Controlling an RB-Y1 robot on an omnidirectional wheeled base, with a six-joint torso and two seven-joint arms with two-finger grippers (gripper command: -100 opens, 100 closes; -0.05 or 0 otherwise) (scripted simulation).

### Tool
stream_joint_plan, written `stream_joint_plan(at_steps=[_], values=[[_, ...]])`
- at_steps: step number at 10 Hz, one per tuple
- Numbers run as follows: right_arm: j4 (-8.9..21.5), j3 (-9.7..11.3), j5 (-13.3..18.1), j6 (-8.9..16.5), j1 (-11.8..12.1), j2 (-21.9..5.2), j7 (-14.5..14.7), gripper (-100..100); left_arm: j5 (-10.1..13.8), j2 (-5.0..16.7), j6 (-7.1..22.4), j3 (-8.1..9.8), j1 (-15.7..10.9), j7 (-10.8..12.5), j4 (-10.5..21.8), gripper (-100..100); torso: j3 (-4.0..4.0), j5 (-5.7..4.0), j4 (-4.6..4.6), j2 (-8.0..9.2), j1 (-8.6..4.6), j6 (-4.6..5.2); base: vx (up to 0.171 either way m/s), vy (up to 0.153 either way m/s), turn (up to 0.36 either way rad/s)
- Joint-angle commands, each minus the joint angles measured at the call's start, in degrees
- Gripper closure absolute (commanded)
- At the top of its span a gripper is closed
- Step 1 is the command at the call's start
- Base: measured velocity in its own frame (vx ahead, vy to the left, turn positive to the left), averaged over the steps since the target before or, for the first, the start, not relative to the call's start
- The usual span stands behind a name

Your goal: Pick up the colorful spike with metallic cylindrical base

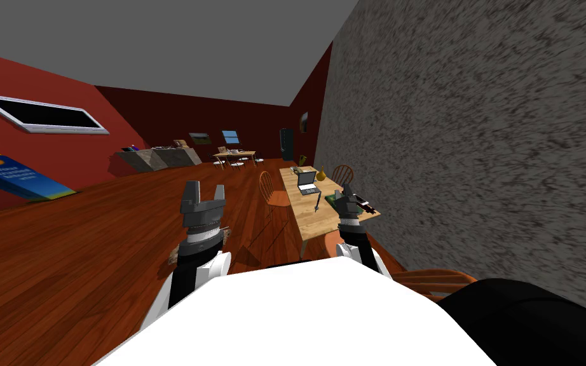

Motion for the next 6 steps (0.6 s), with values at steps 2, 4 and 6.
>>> stream_joint_plan(at_steps=[2, 4, 6], values=[[1.9, -0.8, 0.8, 0.6, -0.1, -3.5, 0.7, -100, 0.0, 0.0, 0.0, 0.00, 0.0, 0.0, 0.0, 0, 0.01, 0.01, 0.00, 0.02, 0.05, 0.00, -0.010, 0.033, 0.015], [4.5, -2.0, 1.9, 1.4, -0.1, -6.1, 1.6, -100, 0.0, 0.0, 0.0, -0.01, 0.0, 0.0, 0.0, 0, 0.03, 0.04, 0.01, 0.06, 0.20, -0.01, -0.017, 0.073, 0.020], [7.9, -3.5, 3.4, 2.5, -0.2, -8.0, 2.9, -100, 0.0, 0.0, 0.0, -0.01, 0.0, 0.0, 0.0, 0, 0.02, 0.08, 0.01, 0.04, 0.36, -0.01, -0.015, 0.108, 0.038]])
